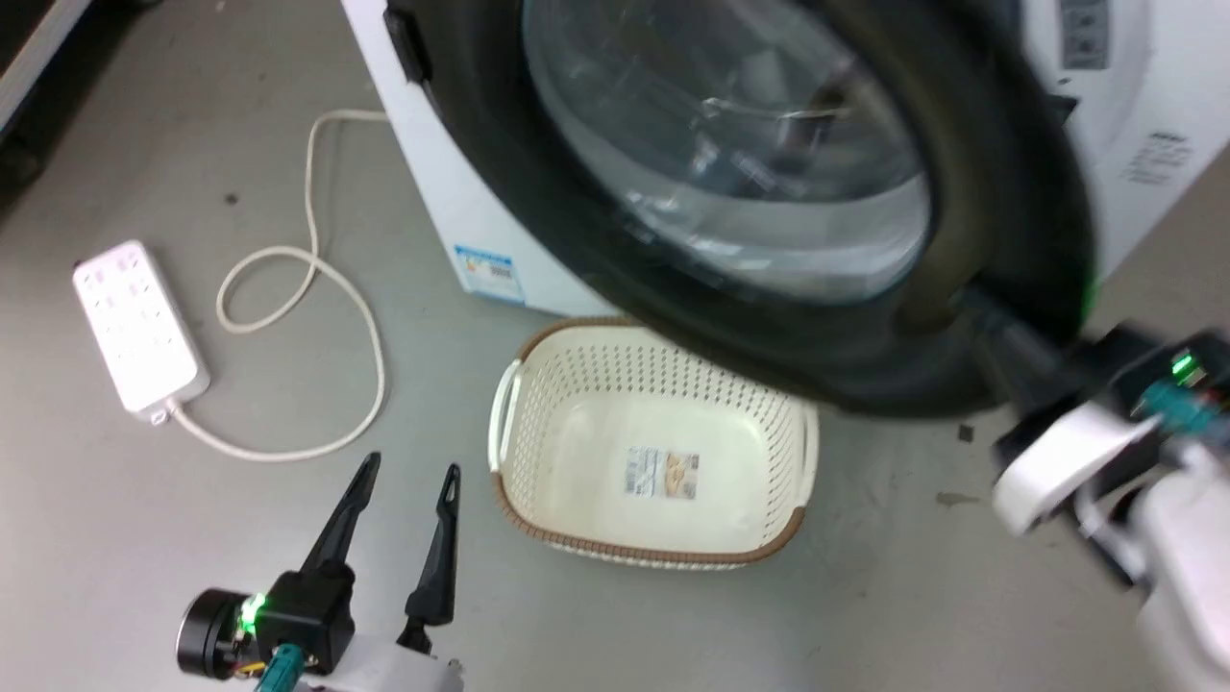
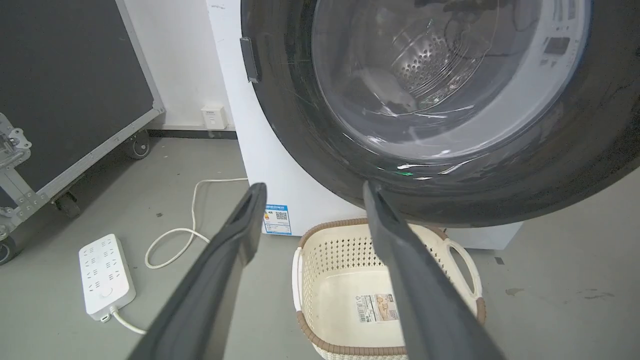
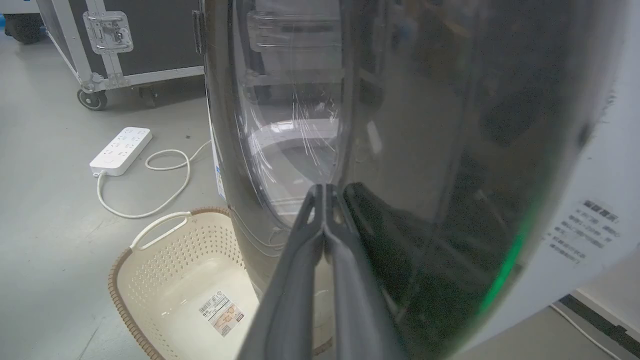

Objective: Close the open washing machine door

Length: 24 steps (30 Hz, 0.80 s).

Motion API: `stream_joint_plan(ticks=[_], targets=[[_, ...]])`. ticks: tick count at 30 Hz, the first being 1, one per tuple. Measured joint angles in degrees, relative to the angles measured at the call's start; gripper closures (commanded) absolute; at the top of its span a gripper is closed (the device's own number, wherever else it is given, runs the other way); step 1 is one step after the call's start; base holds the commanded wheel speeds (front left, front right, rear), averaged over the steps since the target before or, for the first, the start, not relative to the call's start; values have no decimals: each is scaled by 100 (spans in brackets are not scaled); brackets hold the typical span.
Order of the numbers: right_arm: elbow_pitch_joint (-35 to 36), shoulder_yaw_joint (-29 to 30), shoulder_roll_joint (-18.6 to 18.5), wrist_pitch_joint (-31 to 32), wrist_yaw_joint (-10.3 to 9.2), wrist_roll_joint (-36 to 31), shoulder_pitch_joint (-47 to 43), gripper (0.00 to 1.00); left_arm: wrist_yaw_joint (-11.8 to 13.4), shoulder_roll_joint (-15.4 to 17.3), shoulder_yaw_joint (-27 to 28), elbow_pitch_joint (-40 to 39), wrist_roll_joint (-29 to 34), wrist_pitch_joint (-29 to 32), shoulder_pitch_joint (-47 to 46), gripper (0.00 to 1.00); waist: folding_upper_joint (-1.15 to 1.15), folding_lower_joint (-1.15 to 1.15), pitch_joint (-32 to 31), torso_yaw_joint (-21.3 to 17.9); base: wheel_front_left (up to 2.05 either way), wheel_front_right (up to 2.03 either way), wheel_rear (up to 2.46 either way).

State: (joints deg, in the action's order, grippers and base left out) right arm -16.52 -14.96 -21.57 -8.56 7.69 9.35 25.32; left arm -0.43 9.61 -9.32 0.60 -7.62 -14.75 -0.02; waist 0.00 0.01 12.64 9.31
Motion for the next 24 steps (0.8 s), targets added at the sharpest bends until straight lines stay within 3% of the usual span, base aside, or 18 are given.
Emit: stream_joint_plan(ticks=[12,22,23,24], targets=[[-1396,973,-231,402,-10,312,1649,100,-242,-272,225,23,159,1,-341,0,0,0,511,218,0,0,0],[-2218,1305,105,114,35,151,1962,100,-336,-402,382,87,249,1,-382,0,0,-1,423,220,0,0,0],[-2226,1304,124,16,33,147,1941,60,-337,-417,404,101,250,1,-381,0,0,-1,371,206,0,0,0],[-2227,1293,140,-96,24,136,1898,0,-337,-435,421,126,250,1,-379,0,0,-1,311,192,0,0,0]])
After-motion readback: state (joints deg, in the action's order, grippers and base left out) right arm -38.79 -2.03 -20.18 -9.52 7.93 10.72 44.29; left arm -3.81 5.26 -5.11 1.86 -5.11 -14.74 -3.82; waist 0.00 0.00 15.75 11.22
